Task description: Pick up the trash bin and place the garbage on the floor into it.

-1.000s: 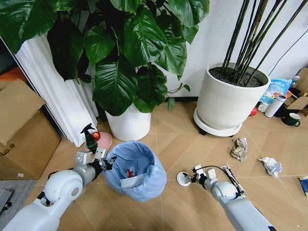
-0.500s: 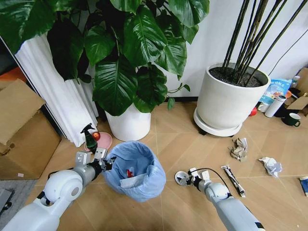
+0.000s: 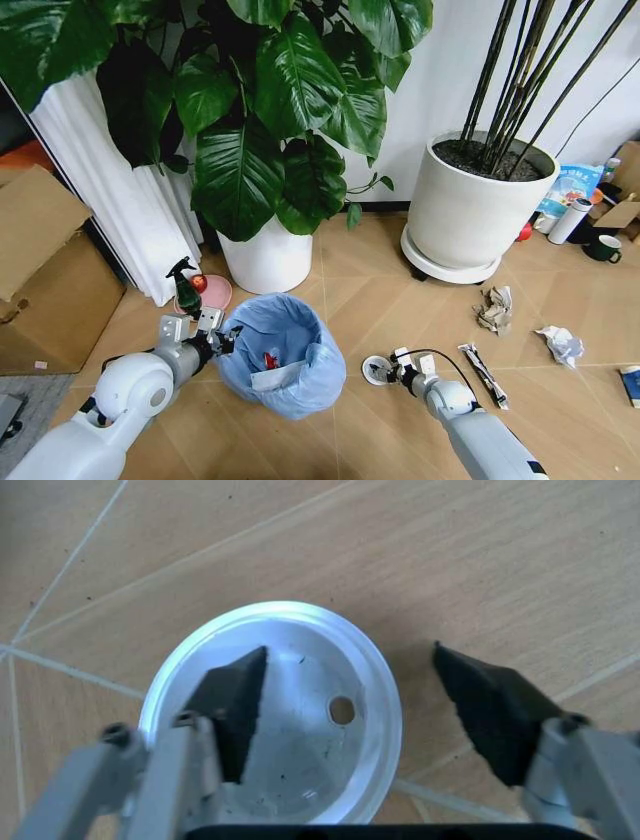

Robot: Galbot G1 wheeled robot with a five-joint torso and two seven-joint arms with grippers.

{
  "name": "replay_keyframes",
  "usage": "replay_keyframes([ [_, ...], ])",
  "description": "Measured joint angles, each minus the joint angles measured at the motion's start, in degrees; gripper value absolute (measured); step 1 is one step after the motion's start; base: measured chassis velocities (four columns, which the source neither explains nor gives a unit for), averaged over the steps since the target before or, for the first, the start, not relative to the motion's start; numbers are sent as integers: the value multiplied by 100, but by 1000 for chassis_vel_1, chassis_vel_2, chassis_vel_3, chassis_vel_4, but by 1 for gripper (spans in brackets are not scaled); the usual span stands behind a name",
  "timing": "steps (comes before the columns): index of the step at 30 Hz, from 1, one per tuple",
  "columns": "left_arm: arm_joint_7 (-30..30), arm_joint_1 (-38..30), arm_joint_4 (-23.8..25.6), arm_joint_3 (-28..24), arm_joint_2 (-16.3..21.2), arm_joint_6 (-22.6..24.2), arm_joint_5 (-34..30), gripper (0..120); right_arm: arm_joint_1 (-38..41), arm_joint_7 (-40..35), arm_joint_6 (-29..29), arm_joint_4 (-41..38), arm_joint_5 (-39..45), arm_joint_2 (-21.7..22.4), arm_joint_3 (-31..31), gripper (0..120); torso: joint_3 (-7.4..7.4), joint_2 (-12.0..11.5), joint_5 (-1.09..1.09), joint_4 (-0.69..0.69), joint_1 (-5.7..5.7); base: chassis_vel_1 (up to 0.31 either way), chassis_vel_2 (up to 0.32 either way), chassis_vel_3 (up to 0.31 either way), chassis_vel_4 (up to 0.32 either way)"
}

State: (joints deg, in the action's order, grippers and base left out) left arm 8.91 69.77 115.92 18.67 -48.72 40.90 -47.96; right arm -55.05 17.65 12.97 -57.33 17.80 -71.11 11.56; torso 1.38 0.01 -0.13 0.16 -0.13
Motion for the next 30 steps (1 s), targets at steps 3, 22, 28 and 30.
replay_keyframes([
  [3, 0, 0, 0, 0, 3, 0, 1, 0, -10, 31, 0, 8, 25, -1, 24, 48, 0, 0, 0, -1, 0, 0, 0, 0, 0],
  [22, 9, -17, 6, -47, -22, -4, 13, 0, -123, 172, 29, -34, 71, 17, 129, 0, 2, -1, 2, -3, 0, 0, 0, 0, 0],
  [28, 10, -19, 12, -43, -17, -5, 17, 0, -185, 175, 0, -150, 71, 31, 230, 0, 3, -2, 7, -3, -2, 0, 0, 0, 0],
  [30, 10, -4, 23, -35, -16, -5, 26, 0, -269, 256, -188, -404, -93, 108, 403, 0, 4, -3, 3, 0, -2, 0, 0, 0, 0],
])
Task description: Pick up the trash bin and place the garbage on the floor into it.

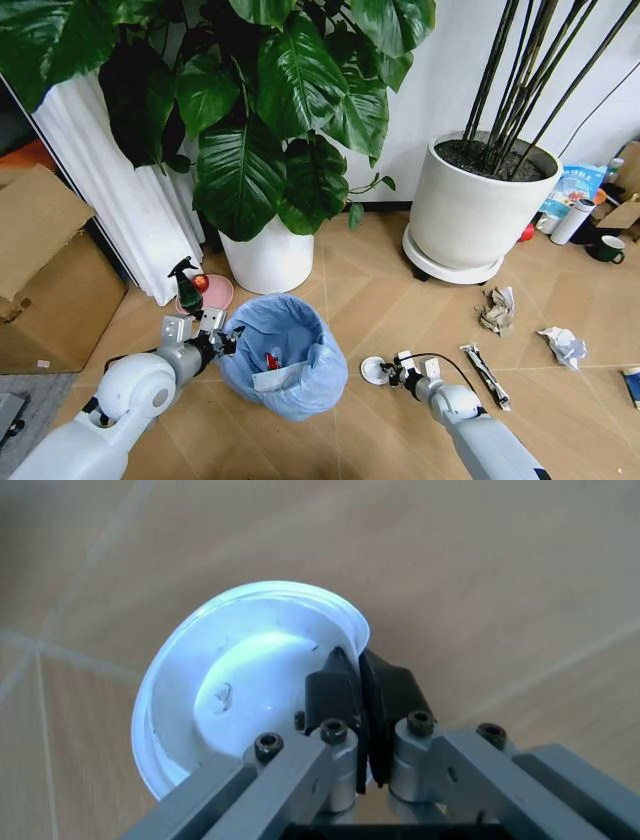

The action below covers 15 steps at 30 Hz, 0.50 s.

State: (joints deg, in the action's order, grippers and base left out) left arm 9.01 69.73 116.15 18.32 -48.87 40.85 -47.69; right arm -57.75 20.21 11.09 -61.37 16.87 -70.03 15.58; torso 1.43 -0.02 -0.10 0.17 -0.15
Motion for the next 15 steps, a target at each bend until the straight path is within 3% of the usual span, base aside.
replay_keyframes([
  [7, 0, 48, 21, 3, 0, -2, 32, 0, -70, 260, -508, -385, -452, 119, 340, 0, -2, 0, -1, -2, 0, 0, 0, 0, 0],
  [15, 4, 63, 28, 4, 12, -4, 49, 0, -92, 349, -594, -1077, -164, 325, 591, 0, -2, 0, 0, -2, 1, 0, 0, 0, 0],
])
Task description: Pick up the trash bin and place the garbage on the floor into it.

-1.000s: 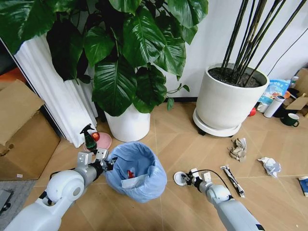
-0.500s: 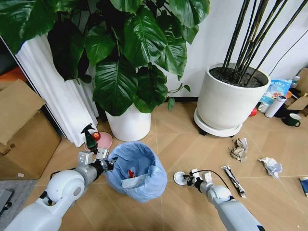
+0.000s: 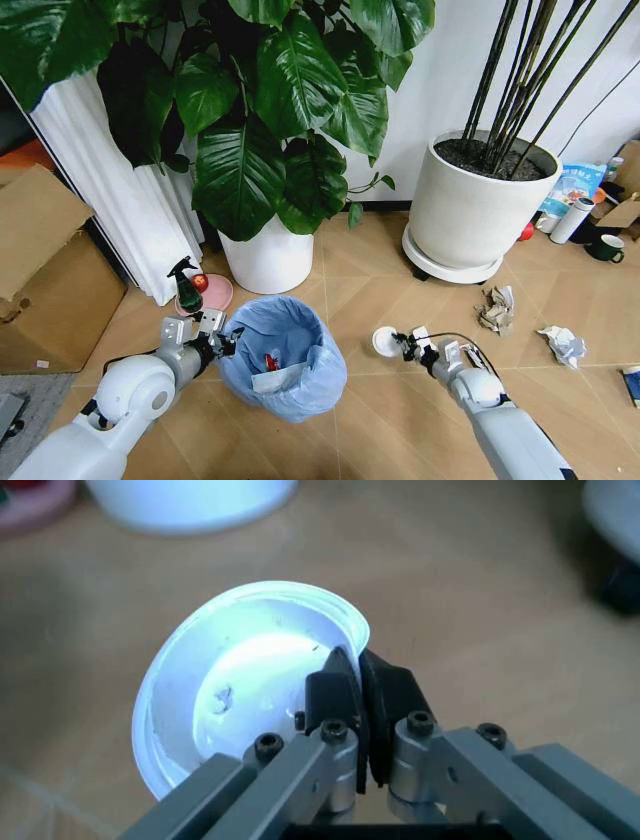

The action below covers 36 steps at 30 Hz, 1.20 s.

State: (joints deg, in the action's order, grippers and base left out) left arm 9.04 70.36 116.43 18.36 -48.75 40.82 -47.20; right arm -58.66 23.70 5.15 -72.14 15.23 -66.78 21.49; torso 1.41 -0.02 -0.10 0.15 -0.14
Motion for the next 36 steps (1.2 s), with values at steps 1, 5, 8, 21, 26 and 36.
replay_keyframes([
  [1, 0, 0, 0, 0, 0, 0, 0, 0, 0, 0, 0, 0, 0, 0, 0, 0, 0, 0, 0, 0, 0, 0, 0, 0, 0],
  [5, -1, 11, -3, -20, -1, 0, 20, 0, -14, -6, 144, -694, 411, 279, 77, 0, -1, 0, -2, -1, 1, 0, 0, 0, 0],
  [8, -2, -40, -36, -96, 11, 2, 27, 0, -12, -39, 309, -1423, 848, 672, 25, 0, -1, 1, -2, 0, 1, 0, 0, 0, 0],
  [21, 124, -838, -312, -955, -15, 84, -186, 0, 364, -156, 712, -3099, 1728, 1345, -669, 0, -1, 1, -2, 0, 1, 0, 0, 0, 0],
  [26, 312, -1518, -565, -1564, -172, 129, -520, 0, 821, -242, 971, -3607, 2142, 1516, -1506, 0, 0, 1, -2, -1, 1, 0, 0, 0, 0],
  [36, 406, -1849, -708, -1719, -198, 133, -779, 0, 735, -194, 941, -3585, 1883, 1590, -2188, 0, 0, 1, -1, 0, 1, 0, 0, 0, 0],
])
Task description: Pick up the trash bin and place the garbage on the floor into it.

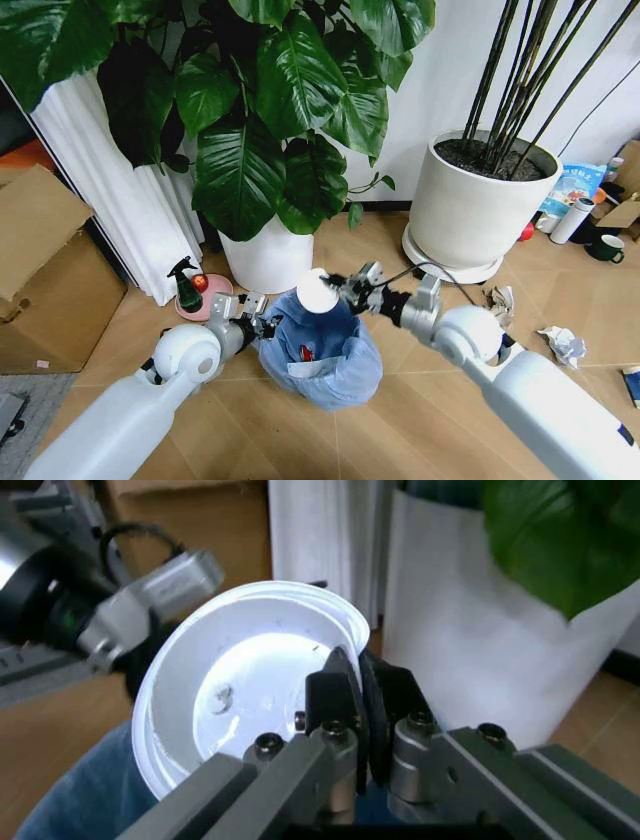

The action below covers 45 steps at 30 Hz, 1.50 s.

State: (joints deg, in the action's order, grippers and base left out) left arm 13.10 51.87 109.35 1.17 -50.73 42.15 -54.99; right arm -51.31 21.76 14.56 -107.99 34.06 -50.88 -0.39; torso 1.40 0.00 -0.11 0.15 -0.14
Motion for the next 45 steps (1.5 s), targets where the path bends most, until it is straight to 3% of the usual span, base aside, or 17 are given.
replay_keyframes([
  [2, 0, -4, -8, 0, -2, 1, -9, 0, -6, 4, 56, -4, -16, -4, -16, 1, 0, 0, 0, 0, 0, 0, 0, 0, 0],
  [9, -8, -18, -15, 8, -11, 2, -13, 0, -13, 3, 220, -25, -17, -60, -55, 29, 0, 0, 0, -1, 0, 0, 0, 0, 0],
  [11, -8, -21, -15, 9, -13, 2, -14, 0, -24, 38, 220, -25, -17, -63, -55, 32, 0, 0, 0, 0, 0, 0, 0, 0, 0],
  [14, -8, -19, -12, 14, -14, 2, -15, 0, -63, 60, 214, -25, -14, -75, -53, 48, 0, 0, 0, 0, 0, 0, 0, 0, 0],
  [20, -1, -2, 12, 28, -5, 3, -15, 0, -109, 54, 188, -47, -7, -74, 0, 64, 0, 0, 0, 0, 0, 0, 0, 0, 0],
  [29, 16, 338, 123, 352, 41, 2, 103, 0, -675, -781, -24, -154, -8, -99, 1039, 98, 0, 0, -1, -1, 0, 0, 0, 0, 0],
  [40, -120, 997, 456, 1090, 264, 1, 329, 0, -1998, -1183, -424, -80, -737, -499, 2326, 100, -1, 1, -1, 0, 0, 0, 0, 0, 0],
  [45, -132, 1192, 563, 1404, 316, -1, 341, 0, -2183, -1190, -425, 40, -1026, -766, 2616, 100, -1, 1, -2, -1, 0, 0, 0, 0, 0],
])
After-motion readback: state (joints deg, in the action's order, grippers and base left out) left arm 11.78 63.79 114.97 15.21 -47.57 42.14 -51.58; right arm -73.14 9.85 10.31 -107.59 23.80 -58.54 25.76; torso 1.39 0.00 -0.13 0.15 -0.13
